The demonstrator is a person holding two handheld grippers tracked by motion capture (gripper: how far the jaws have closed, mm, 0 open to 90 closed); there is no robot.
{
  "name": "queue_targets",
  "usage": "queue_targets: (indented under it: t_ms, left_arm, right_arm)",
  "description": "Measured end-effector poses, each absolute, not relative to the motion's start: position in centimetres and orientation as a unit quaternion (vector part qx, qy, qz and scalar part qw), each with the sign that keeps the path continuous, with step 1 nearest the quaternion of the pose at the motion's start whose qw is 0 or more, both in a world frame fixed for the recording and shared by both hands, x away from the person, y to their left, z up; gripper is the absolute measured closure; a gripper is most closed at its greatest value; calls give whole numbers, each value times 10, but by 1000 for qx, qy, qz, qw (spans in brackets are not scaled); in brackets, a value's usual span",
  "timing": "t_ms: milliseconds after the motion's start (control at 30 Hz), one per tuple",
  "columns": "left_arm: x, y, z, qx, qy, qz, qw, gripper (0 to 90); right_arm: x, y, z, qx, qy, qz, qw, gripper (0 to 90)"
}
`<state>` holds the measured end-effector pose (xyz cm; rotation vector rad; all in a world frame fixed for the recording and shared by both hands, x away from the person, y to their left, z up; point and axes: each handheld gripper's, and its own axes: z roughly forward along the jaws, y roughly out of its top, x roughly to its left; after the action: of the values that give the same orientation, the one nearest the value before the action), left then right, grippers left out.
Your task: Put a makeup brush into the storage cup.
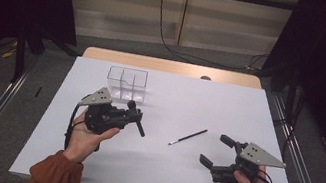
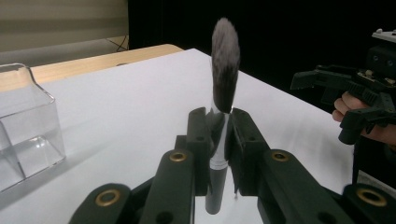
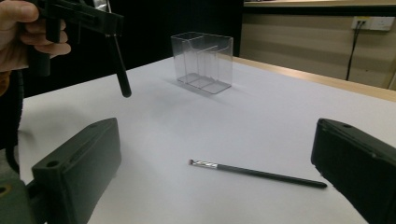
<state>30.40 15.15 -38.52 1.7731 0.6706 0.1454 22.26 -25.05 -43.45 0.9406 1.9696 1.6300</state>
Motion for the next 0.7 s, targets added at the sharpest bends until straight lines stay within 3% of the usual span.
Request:
queue_targets:
  t_ms: [700]
  left_arm:
    - [320, 173, -379, 757, 309, 78, 570, 800]
  right_arm:
    - [200, -289, -448, 382, 686, 563, 258, 10]
